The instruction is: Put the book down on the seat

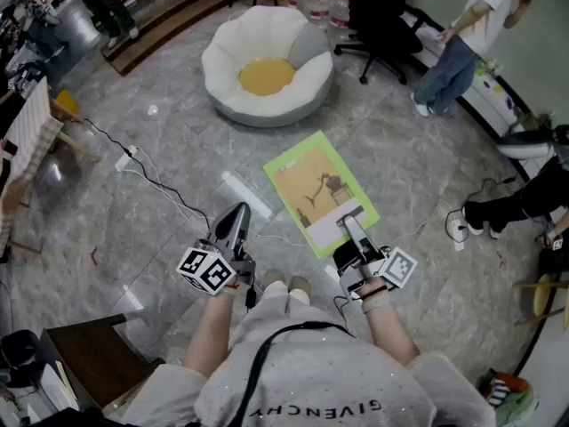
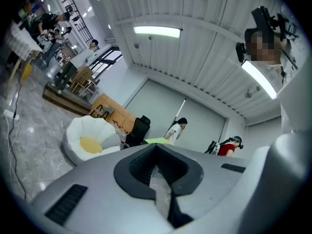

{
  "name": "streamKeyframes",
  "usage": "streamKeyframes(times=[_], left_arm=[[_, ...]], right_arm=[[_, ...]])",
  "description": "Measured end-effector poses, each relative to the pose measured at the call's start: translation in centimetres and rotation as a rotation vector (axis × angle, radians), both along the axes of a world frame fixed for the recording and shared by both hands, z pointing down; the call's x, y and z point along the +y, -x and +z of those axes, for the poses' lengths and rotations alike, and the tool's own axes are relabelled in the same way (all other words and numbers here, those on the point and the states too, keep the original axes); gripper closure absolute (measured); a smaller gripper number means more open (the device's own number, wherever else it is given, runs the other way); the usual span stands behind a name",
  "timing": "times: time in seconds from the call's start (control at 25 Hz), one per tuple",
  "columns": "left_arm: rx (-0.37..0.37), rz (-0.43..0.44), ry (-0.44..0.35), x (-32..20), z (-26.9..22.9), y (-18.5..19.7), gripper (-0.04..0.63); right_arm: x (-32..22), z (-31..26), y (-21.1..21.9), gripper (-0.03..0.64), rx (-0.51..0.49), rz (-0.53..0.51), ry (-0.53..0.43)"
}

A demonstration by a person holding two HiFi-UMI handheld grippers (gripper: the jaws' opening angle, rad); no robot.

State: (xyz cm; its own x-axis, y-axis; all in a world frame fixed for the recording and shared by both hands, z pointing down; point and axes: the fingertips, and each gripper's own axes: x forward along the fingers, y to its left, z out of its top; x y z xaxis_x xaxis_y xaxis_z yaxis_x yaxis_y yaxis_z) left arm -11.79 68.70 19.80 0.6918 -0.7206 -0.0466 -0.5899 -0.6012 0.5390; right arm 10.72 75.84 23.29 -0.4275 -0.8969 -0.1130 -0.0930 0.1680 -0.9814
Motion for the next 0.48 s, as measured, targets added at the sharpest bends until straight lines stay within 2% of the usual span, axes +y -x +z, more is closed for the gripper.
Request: streamKeyframes(times=[0.16,0.32,0.48], left_arm=[[-0.066,0.009,-0.034,0.2,0.0,-0.9,0.572],[-0.084,-0.003,-0.047,-0.2,0.1,-0.2,0.572],[-0.073,-0.021,-0.045,0.7,-0.2,-0.7,0.572]], right_arm=[[-0.2,-0.4,-0.2,0.463,0.079,-0.049,-0.022],[-1.5,-0.6,0.9,0.463,0.181,-0.088,-0.051],[-1.2,-0.6,0.3,0.463,0.132,-0.055,-0.030]])
